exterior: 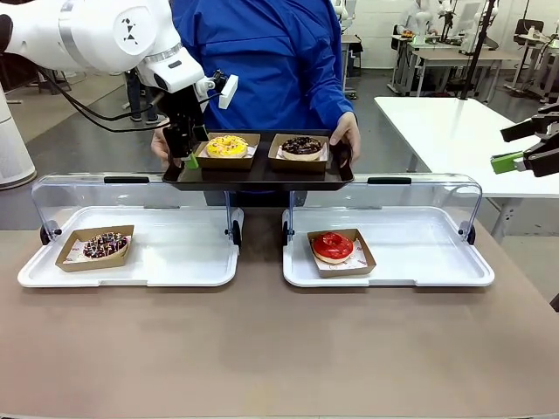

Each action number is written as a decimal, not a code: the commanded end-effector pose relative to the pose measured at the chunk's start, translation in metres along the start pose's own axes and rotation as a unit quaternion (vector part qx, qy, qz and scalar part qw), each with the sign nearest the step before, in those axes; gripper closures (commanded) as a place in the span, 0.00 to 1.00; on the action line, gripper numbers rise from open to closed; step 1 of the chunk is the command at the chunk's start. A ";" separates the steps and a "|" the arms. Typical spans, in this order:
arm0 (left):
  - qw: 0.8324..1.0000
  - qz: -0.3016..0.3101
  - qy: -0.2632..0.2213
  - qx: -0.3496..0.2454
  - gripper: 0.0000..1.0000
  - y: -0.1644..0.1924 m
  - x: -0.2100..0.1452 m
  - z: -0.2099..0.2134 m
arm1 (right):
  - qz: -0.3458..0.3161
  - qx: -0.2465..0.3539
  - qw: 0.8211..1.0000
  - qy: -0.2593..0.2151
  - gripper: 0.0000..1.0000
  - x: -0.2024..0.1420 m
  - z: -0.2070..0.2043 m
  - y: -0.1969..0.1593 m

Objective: Provide the desired donut to the person.
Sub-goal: Place the picked Paper togo box onto the Handle tray extended by the person.

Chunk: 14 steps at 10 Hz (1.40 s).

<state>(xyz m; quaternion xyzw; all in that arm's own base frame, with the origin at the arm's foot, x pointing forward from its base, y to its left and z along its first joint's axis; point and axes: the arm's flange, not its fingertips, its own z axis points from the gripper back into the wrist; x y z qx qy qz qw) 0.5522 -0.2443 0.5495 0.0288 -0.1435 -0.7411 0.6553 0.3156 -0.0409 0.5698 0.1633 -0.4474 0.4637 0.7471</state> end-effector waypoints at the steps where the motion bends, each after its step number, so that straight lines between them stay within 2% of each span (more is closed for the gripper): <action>1: 1.000 0.004 -0.012 -0.011 0.00 0.004 -0.001 0.003 | 0.000 0.004 1.000 -0.006 0.00 0.000 -0.001 0.000; 4: 1.000 0.009 -0.014 -0.017 0.00 0.001 -0.004 0.004 | 0.000 0.004 1.000 -0.006 0.00 0.000 -0.001 0.000; 5: 0.999 -0.023 -0.020 -0.022 0.00 -0.006 -0.002 0.010 | 0.000 0.004 1.000 -0.006 0.00 0.000 -0.001 0.000; 6: 1.000 0.004 -0.001 -0.009 0.00 0.000 -0.002 -0.001 | 0.000 0.004 1.000 -0.006 0.00 0.000 -0.001 0.000; 14: 1.000 0.004 -0.001 -0.009 0.00 0.000 -0.002 -0.001 | 0.000 0.004 1.000 -0.006 0.00 0.000 -0.001 0.000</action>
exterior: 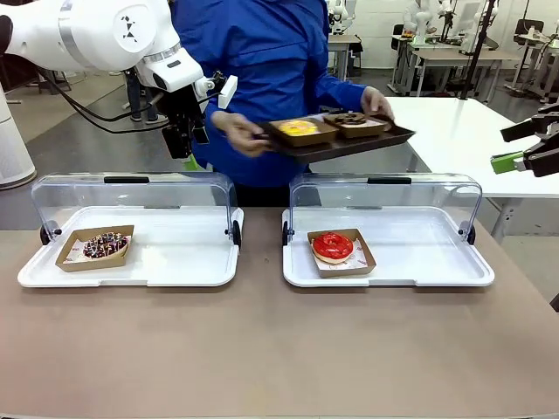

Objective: Provide the desired donut to the person.
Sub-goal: Place the picked Paper togo box onto the Handle tray extended by the person.

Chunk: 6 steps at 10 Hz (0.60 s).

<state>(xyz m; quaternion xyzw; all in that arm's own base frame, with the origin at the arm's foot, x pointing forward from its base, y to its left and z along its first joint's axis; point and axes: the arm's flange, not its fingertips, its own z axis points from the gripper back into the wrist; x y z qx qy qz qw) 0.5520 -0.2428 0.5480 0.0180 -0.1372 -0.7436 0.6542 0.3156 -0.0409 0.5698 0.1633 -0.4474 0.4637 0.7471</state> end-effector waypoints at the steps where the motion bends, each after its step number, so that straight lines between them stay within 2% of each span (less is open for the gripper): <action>1: 1.000 0.000 0.000 0.000 0.00 0.000 0.000 0.000 | 0.000 0.004 1.000 -0.006 0.00 0.000 -0.001 0.000; 2: 0.999 0.046 -0.010 0.013 0.00 -0.026 -0.025 0.037 | 0.000 0.004 1.000 -0.006 0.00 0.000 -0.001 0.000; 4: 0.987 0.152 -0.037 0.036 0.00 -0.106 -0.093 0.105 | 0.000 0.004 1.000 -0.006 0.00 0.000 -0.001 0.000; 6: 0.968 0.225 -0.086 0.065 0.00 -0.171 -0.152 0.121 | 0.000 0.004 1.000 -0.006 0.00 0.000 -0.001 0.000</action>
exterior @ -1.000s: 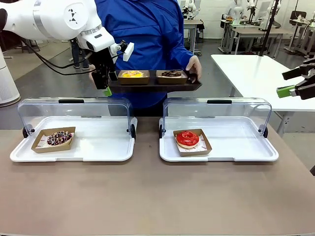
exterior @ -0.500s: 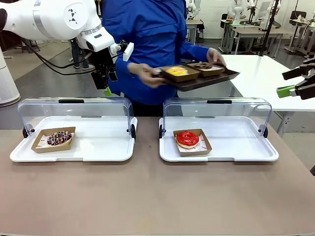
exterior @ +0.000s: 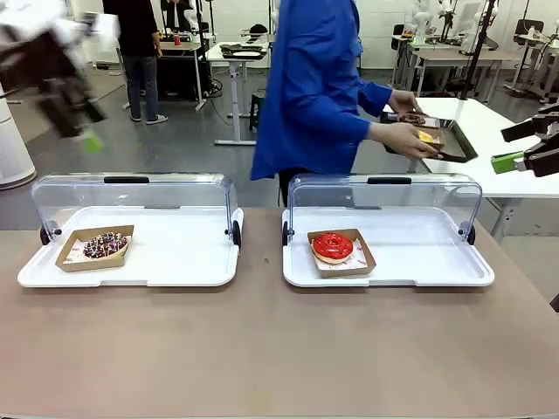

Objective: Provide the desired donut to the person.
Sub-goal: Place the picked Paper togo box onto the Handle tray extended by the person.

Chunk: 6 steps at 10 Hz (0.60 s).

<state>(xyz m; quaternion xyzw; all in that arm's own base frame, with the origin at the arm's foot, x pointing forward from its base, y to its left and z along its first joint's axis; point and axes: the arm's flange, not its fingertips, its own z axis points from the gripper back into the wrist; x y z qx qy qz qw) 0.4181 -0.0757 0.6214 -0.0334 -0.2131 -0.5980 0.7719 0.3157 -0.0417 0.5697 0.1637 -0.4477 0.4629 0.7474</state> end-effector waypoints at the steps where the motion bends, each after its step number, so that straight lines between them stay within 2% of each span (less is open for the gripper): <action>1: 0.998 0.051 -0.045 0.017 0.00 -0.040 -0.060 0.001 | 0.001 0.004 1.000 -0.006 0.00 0.000 -0.001 0.000; 3: 0.991 0.089 -0.100 0.019 0.00 -0.059 -0.111 -0.005 | 0.001 0.004 1.000 -0.006 0.00 0.000 -0.001 0.000; 6: 0.975 0.114 -0.177 0.069 0.00 -0.079 -0.173 -0.002 | 0.001 0.004 1.000 -0.006 0.00 0.000 -0.001 0.000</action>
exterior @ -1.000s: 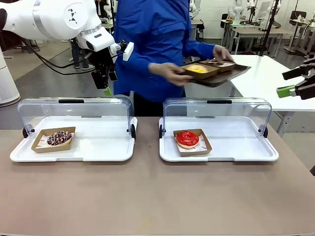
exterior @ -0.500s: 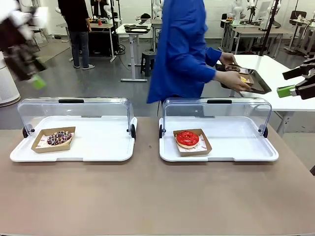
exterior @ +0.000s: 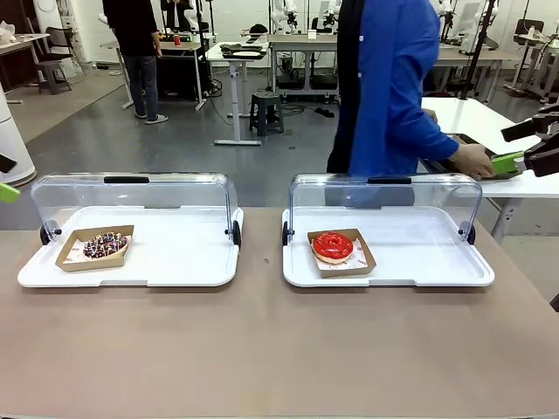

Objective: Provide the desired donut to the person.
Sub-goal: Place the picked Paper togo box onto the Handle tray extended by the person.

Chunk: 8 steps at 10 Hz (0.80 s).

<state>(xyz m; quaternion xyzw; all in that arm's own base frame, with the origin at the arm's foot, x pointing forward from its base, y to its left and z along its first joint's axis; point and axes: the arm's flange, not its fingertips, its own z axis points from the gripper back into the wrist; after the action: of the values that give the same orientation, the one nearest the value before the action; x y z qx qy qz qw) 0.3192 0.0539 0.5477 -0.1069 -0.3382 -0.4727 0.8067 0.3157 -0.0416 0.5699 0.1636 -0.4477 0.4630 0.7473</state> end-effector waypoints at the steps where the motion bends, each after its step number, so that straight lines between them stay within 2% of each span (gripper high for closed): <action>1: 0.997 -0.008 -0.070 0.029 0.00 -0.004 -0.023 0.004 | 0.000 0.004 1.000 -0.006 0.00 0.000 -0.001 0.000; 3: 0.988 -0.013 -0.140 0.057 0.00 -0.006 -0.044 0.004 | 0.000 0.004 1.000 -0.006 0.00 0.000 -0.001 0.000; 6: 0.983 -0.006 -0.156 0.094 0.00 -0.018 -0.055 0.009 | 0.000 0.004 1.000 -0.006 0.00 0.000 -0.001 0.000; 8: 0.984 -0.013 -0.155 0.085 0.00 -0.017 -0.053 0.008 | 0.000 0.004 1.000 -0.006 0.00 0.000 -0.001 0.000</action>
<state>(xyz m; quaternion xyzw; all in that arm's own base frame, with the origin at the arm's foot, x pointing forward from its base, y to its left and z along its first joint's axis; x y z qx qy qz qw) 0.3137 0.1116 0.5646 -0.1057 -0.4884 -0.4210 0.7571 0.3157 -0.0416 0.5699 0.1635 -0.4477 0.4630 0.7473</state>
